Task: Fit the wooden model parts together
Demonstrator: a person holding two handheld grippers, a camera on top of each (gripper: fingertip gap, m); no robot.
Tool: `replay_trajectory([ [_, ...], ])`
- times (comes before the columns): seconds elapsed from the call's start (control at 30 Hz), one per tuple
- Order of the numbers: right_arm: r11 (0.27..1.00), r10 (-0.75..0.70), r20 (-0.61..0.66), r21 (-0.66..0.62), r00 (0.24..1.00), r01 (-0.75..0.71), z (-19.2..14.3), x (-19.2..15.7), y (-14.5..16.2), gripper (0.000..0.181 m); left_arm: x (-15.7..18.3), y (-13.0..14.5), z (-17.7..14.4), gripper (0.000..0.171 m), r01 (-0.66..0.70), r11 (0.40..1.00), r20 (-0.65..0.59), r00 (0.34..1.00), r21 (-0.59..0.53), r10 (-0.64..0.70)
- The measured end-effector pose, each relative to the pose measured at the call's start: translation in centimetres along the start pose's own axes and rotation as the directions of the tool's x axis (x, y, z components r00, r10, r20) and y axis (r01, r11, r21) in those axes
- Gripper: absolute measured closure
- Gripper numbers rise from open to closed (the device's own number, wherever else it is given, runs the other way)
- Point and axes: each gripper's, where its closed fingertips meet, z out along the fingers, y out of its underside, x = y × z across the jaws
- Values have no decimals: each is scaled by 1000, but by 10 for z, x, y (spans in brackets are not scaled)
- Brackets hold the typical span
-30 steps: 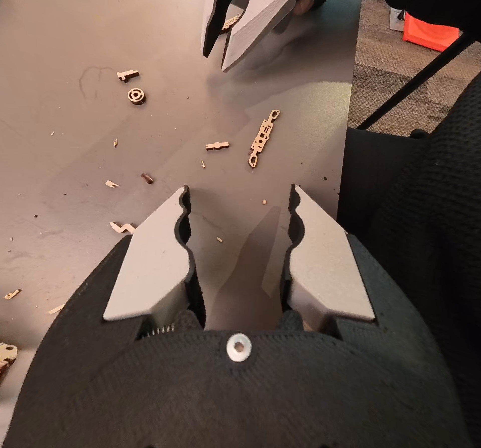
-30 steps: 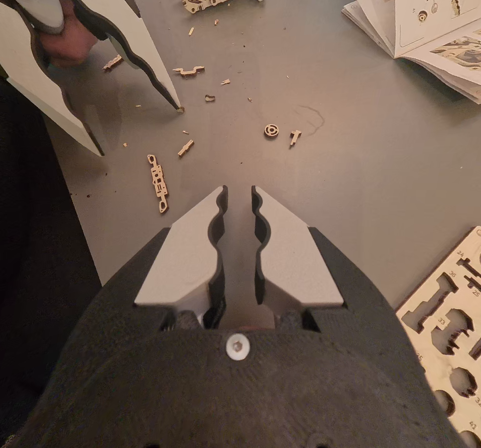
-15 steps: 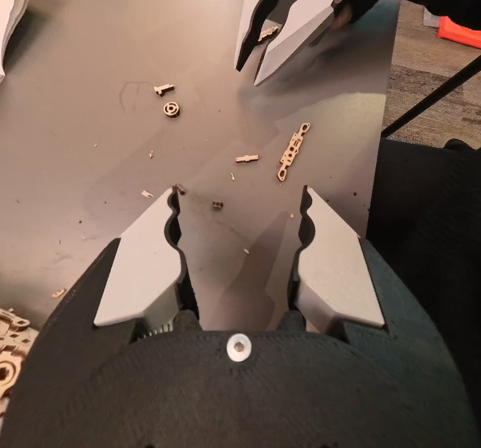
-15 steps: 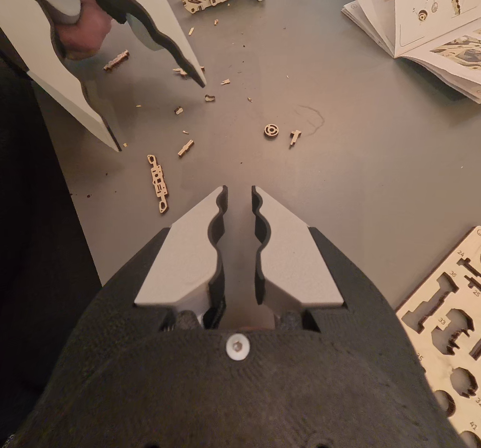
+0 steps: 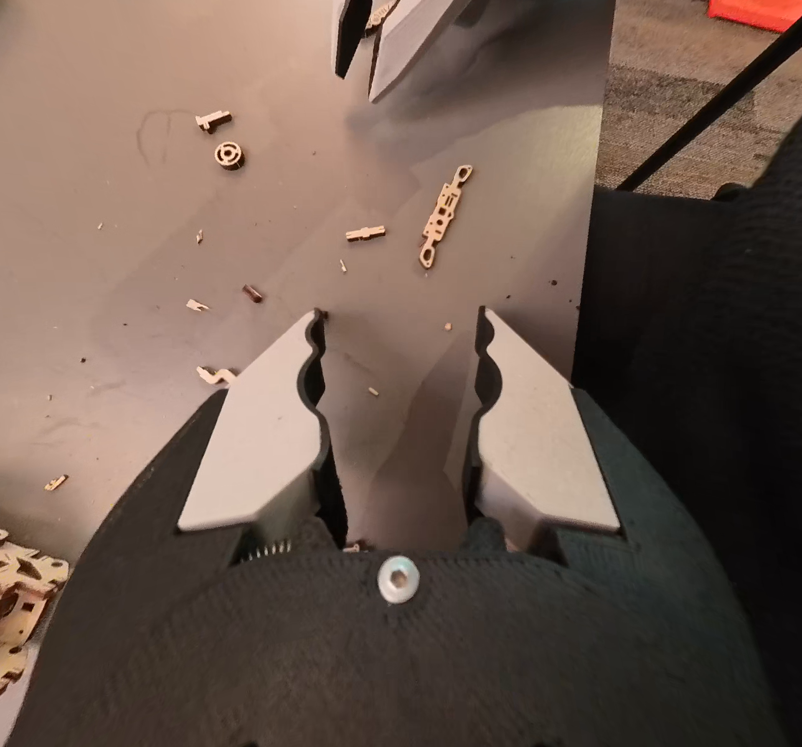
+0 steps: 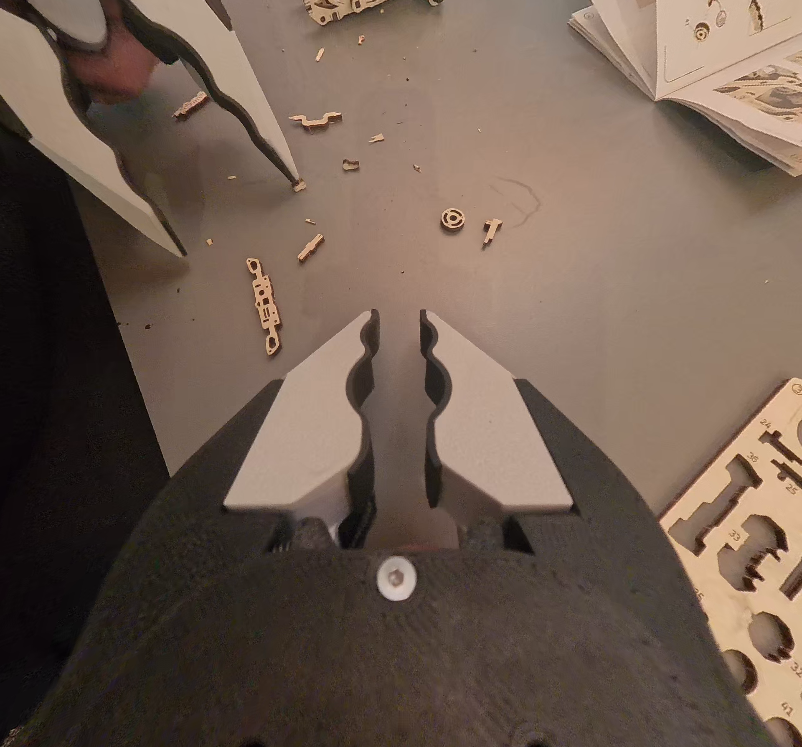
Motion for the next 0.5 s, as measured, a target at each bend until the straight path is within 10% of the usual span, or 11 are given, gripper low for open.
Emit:
replay_trajectory([
  [0.5, 1000, 3, 2, 1, 1000, -3, 0, 0, 0, 165, 3, 1, 1, 102, -7, 1000, 9, 1000, -3, 7],
])
